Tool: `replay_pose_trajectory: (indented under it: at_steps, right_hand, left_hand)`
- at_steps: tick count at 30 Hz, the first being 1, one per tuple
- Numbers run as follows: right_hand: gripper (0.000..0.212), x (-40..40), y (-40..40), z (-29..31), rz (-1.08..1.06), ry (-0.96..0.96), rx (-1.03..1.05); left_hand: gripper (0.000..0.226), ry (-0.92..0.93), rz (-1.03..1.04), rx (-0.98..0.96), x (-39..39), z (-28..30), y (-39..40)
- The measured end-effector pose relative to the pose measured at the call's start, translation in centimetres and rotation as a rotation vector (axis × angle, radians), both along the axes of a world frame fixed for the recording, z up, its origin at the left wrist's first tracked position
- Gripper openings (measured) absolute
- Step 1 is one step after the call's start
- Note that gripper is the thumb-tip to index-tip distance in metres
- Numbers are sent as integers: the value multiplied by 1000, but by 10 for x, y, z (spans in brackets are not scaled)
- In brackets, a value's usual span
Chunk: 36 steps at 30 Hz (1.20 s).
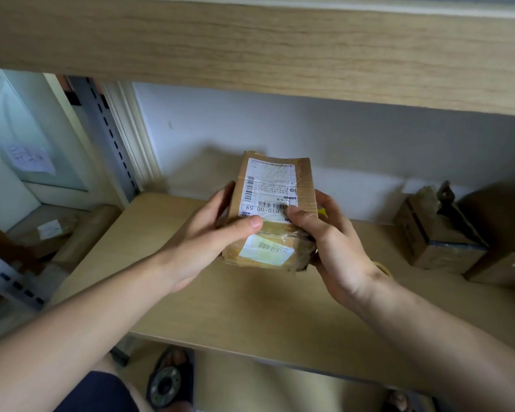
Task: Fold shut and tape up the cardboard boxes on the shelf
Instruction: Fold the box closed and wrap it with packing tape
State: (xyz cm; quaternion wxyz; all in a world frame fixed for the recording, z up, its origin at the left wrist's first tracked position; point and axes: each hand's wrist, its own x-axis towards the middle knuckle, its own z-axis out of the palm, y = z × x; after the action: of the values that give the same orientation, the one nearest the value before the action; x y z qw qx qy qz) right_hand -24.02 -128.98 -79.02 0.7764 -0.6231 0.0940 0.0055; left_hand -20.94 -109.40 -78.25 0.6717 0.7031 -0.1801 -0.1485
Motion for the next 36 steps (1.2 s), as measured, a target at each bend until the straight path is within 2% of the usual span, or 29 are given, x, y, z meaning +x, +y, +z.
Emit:
replay_pose_trajectory:
  at_steps: [7,14,17,22,23,27,29,36]
  right_hand:
    - [74,10,8,-10,-5,-40,-10]
    - [98,22,11,-6,241,-133,-55]
    - [100,27,21,-7,352,-204,-86]
    - [94,39,60,-9,382,-246,-84]
    - [94,42,69,-10,380,-249,-77]
    - [94,57,105,-22,375,-257,-108]
    - [89,62,121,-32,381,-254,-117]
    - [83,81,161,-62,310,-185,-184]
  left_hand:
    - [47,72,140,-1,2,-1,1]
    - [40,29,223,-32,6,1,14]
    - [36,13,284,-28,7,0,25]
    - [30,-20,366,4,16,-8,60]
    - [33,-26,354,1,17,-9,70]
    - [78,-88,308,141,25,-16,105]
    - [93,-69,330,179,29,-24,122]
    - [109,-29,460,292,40,-51,157]
